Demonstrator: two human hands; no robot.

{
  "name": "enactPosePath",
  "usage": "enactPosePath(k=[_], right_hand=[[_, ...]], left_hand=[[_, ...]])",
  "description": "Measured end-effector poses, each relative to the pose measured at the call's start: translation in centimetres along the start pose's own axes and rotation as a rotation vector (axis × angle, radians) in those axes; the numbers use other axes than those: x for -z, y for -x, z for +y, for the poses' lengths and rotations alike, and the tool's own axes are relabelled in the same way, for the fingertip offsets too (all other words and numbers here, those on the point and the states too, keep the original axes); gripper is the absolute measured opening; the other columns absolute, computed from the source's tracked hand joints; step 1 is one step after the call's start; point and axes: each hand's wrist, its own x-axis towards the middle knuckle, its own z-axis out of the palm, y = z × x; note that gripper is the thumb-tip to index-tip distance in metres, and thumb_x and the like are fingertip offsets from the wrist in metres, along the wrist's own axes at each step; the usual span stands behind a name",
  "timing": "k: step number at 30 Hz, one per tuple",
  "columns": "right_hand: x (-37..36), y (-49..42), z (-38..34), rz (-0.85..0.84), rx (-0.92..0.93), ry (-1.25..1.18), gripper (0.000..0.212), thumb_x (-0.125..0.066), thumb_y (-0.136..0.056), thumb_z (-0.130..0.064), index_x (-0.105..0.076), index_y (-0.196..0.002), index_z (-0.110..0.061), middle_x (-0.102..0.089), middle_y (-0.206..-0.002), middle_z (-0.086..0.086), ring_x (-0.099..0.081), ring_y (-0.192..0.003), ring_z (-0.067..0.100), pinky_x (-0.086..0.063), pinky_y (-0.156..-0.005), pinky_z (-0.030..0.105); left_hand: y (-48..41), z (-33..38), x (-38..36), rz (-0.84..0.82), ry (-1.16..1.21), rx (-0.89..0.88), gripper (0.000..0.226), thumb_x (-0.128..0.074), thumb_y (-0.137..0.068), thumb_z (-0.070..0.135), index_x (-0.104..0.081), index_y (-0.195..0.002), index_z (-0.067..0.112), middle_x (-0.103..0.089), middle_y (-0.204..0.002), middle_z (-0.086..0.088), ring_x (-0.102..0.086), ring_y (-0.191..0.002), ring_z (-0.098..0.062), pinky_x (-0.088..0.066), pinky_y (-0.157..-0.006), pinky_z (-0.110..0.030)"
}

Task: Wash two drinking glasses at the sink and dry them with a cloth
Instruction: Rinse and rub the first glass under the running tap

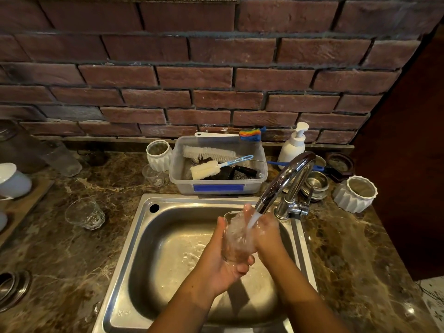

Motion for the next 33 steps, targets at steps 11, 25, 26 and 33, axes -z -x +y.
enactPosePath(k=[11,25,26,33], right_hand=[[-0.1,0.5,-0.5,0.116,0.195,0.209,0.017,-0.060,-0.098,-0.029,-0.071,-0.106,-0.019,-0.073,-0.091,0.003,-0.071,-0.090,0.018,-0.057,-0.073,0.036],[-0.1,1.1,-2.0,-0.115,-0.004,0.359,0.038,-0.064,-0.090,-0.051,-0.058,-0.119,-0.026,-0.065,-0.113,0.004,-0.065,-0.098,0.017,-0.048,-0.069,0.021],[0.0,0.6,-2.2,-0.091,-0.037,0.219,0.027,-0.067,-0.092,-0.041,-0.059,-0.106,-0.020,-0.068,-0.103,0.010,-0.068,-0.090,0.023,-0.049,-0.065,0.023],[0.1,-0.2,-2.0,-0.047,-0.050,-0.168,0.033,-0.064,-0.096,-0.019,-0.076,-0.068,-0.033,-0.072,-0.063,-0.009,-0.070,-0.070,0.010,-0.054,-0.057,0.021]], left_hand=[[-0.5,-0.2,-1.8,0.216,-0.472,-0.095,0.049,-0.049,-0.083,0.073,-0.061,-0.109,0.033,-0.071,-0.094,-0.003,-0.072,-0.081,-0.022,-0.058,-0.061,-0.034],[0.1,1.1,-1.0,0.201,-0.042,-0.023,0.062,-0.055,-0.092,0.059,-0.073,-0.116,0.005,-0.075,-0.107,-0.021,-0.075,-0.090,-0.032,-0.059,-0.079,-0.043],[0.2,1.1,-0.9,0.173,-0.026,-0.022,0.065,-0.056,-0.089,0.061,-0.074,-0.115,0.004,-0.074,-0.105,-0.021,-0.072,-0.083,-0.030,-0.058,-0.072,-0.038],[0.0,1.3,-2.0,0.272,-0.298,-0.009,0.063,-0.044,-0.096,0.064,-0.060,-0.126,0.010,-0.067,-0.114,-0.024,-0.067,-0.091,-0.036,-0.056,-0.068,-0.043]])
